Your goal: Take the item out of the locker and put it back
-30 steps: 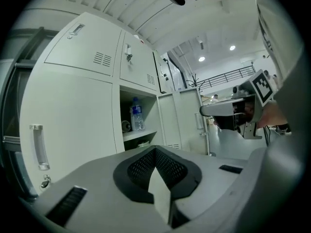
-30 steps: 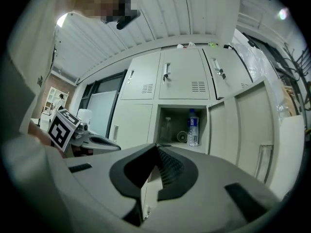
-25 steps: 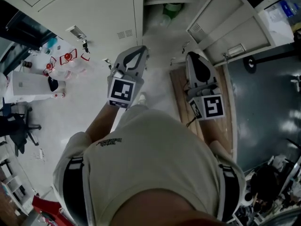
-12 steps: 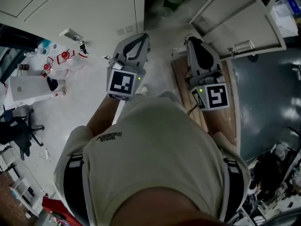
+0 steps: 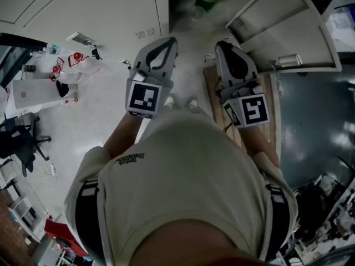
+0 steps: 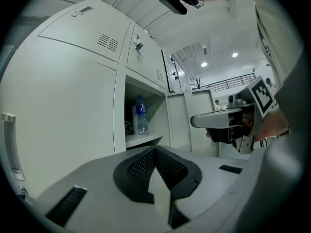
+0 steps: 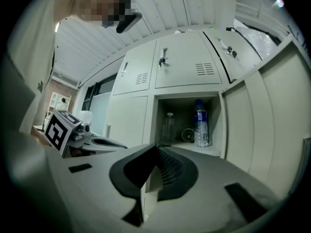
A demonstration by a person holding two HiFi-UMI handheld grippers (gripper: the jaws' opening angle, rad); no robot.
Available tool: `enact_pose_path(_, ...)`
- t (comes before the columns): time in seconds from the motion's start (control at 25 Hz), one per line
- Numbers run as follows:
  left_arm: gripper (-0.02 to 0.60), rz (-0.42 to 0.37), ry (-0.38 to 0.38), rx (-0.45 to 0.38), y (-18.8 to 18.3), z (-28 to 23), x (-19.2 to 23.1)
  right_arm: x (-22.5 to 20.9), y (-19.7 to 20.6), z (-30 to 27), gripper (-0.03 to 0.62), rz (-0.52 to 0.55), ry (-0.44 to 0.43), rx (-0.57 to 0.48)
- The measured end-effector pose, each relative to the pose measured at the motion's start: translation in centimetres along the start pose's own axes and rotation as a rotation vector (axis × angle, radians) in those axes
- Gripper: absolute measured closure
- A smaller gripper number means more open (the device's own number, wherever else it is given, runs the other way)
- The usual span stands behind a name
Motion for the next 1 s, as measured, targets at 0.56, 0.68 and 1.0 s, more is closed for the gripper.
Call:
enact_pose_path(0.56, 0.568, 0.016, -0.072, 0.023, -0.2, -2.0, 0.3, -2.4, 0.8, -1.4, 0.505, -0.042, -0.011, 0.017)
enact_pose_path(0.68, 0.568, 0.007, -0.078, 0.017, -0.3, -2.7, 0.7, -2.7, 0.9, -2.4, 0.448, -0.053, -0.017, 0.025)
enact_pose_path(1.0, 0.568, 0.015, -0.094, -0.021, -0.8, -4.3, 2.7, -3.2, 1.3, -5.7, 0.353, -0.011, -0.047, 0.054)
Point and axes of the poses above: the fingertips, and each gripper's own axes: z backward along the fingers, x to its left, y out of its underside, the point moved 10 cm from there along z, backward along the fingers, and after that the axes turned 13 degrees about y, right-handed, at the moved point
